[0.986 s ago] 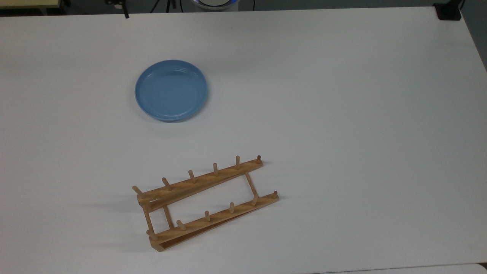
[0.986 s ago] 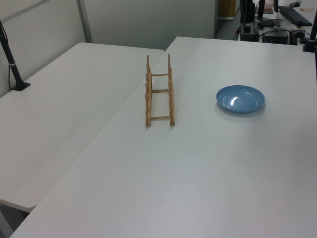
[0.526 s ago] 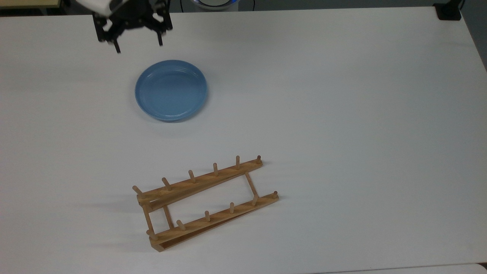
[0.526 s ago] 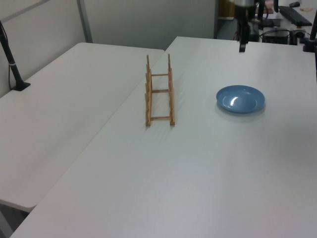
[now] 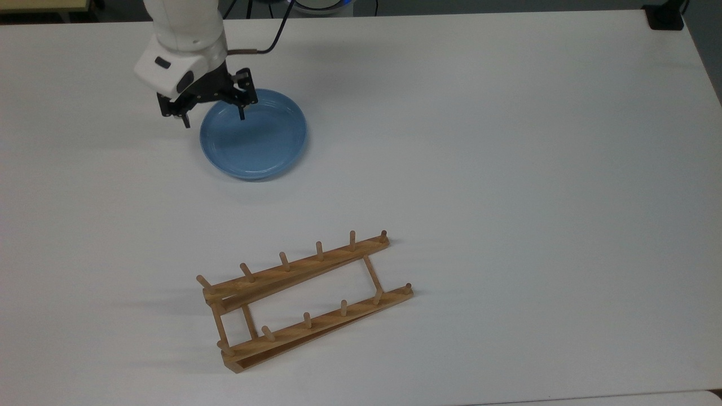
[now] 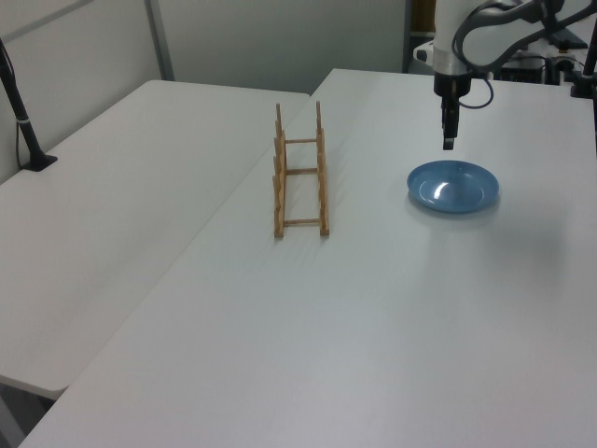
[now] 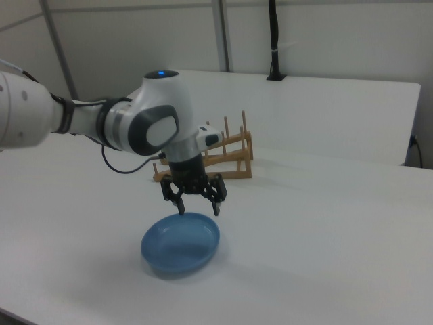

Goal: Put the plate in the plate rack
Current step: 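Move the open gripper down over the rim of the blue plate, then close the gripper on the blue plate's rim and lift it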

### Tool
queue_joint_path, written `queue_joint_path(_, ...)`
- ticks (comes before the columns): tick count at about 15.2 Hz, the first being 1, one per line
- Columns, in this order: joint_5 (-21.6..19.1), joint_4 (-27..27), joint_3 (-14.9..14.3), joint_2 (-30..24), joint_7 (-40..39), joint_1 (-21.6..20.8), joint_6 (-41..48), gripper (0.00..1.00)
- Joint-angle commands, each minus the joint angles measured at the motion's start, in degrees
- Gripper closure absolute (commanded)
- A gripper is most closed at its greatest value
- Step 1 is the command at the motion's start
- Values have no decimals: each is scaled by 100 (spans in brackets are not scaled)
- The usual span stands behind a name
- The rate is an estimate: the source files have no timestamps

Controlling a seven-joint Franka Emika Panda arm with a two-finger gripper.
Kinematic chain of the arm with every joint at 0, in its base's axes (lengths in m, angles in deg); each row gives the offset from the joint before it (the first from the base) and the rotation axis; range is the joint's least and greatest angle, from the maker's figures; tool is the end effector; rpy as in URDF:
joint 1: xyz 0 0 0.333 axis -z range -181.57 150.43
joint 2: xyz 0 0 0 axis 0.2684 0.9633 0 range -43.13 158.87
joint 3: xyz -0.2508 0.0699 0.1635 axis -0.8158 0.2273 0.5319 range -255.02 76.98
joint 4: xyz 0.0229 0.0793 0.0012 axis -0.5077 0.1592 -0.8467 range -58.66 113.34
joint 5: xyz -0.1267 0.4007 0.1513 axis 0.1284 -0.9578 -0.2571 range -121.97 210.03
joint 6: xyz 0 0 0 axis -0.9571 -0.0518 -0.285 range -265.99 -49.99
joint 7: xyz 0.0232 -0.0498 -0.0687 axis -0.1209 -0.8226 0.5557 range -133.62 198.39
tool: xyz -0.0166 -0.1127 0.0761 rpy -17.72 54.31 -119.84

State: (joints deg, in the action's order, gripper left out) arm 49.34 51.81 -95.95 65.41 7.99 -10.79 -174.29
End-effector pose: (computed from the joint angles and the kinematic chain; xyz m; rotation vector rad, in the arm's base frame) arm 0.6151 -0.1331 0.3302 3.0169 0.4137 -0.0111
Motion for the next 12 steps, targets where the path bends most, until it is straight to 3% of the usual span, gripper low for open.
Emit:
queue_joint_path(1,137,22,-36,256,224,190,-203,4)
queue_joint_path(6,189,5,-36,713,681,225,-414,11)
queue_joint_path(8,190,5,-36,837,717,252,-493,25)
queue_joint_path(9,190,5,-36,863,726,252,-528,36)
queue_joint_path(10,190,5,-36,863,734,252,-555,56)
queue_joint_path(11,172,-4,-36,863,891,261,-581,86)
queue_joint_path(12,172,-39,-36,863,1119,287,-599,100)
